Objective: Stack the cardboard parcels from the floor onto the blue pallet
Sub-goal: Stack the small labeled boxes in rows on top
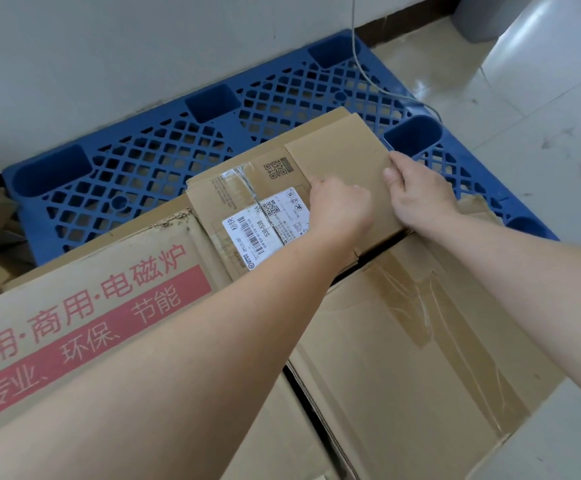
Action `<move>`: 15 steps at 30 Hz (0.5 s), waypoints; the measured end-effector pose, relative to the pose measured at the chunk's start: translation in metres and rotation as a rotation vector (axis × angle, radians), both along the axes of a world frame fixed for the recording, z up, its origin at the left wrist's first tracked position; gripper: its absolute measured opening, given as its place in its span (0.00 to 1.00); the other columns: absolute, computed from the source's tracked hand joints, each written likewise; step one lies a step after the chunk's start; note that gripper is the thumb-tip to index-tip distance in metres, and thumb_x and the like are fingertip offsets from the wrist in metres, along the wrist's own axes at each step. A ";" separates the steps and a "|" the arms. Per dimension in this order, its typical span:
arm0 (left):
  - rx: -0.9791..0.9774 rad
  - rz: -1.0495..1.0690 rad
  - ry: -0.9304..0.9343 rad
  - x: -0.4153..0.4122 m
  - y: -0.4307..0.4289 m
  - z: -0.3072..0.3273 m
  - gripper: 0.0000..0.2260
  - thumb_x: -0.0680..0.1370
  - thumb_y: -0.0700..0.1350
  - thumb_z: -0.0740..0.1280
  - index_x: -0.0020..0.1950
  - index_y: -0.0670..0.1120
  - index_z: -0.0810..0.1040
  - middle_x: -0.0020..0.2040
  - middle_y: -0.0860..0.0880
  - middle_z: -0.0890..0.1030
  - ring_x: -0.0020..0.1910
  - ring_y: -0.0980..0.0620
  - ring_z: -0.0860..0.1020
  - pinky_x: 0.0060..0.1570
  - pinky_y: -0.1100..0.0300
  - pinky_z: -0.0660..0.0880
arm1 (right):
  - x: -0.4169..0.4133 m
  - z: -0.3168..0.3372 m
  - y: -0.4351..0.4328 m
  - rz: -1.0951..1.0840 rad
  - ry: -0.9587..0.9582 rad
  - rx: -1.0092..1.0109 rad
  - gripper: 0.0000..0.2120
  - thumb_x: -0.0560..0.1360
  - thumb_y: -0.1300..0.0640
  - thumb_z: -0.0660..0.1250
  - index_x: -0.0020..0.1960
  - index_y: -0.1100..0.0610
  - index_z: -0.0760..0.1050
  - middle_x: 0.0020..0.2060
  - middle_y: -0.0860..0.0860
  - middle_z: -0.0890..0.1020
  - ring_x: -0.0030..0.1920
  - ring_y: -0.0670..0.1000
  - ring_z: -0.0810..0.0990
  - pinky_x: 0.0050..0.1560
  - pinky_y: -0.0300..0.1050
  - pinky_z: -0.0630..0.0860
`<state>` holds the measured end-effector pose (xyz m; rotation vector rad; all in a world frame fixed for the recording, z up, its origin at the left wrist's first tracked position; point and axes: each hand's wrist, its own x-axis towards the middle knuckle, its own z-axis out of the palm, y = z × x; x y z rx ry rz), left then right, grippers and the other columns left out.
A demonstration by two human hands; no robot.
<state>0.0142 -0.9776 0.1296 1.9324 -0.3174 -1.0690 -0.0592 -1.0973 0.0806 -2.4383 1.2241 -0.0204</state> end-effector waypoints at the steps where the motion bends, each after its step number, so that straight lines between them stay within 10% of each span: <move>1: -0.010 0.006 0.010 0.001 0.003 0.002 0.17 0.80 0.38 0.55 0.69 0.36 0.65 0.68 0.41 0.68 0.63 0.42 0.71 0.64 0.52 0.69 | 0.000 0.000 0.002 0.009 0.021 0.008 0.20 0.82 0.50 0.49 0.71 0.55 0.62 0.64 0.57 0.73 0.63 0.60 0.70 0.58 0.54 0.67; 10: -0.087 0.137 0.155 0.028 0.052 0.023 0.12 0.81 0.38 0.52 0.50 0.54 0.70 0.38 0.58 0.64 0.32 0.61 0.62 0.30 0.67 0.59 | 0.026 0.022 0.042 -0.091 -0.014 0.012 0.23 0.82 0.49 0.44 0.76 0.54 0.54 0.76 0.51 0.53 0.75 0.54 0.53 0.70 0.56 0.56; 15: -0.141 0.278 0.136 0.070 0.100 0.040 0.12 0.81 0.42 0.54 0.62 0.50 0.71 0.57 0.55 0.75 0.52 0.57 0.75 0.51 0.60 0.72 | 0.070 0.055 0.091 -0.105 -0.277 0.023 0.20 0.82 0.51 0.46 0.66 0.58 0.67 0.65 0.53 0.72 0.68 0.56 0.67 0.62 0.49 0.64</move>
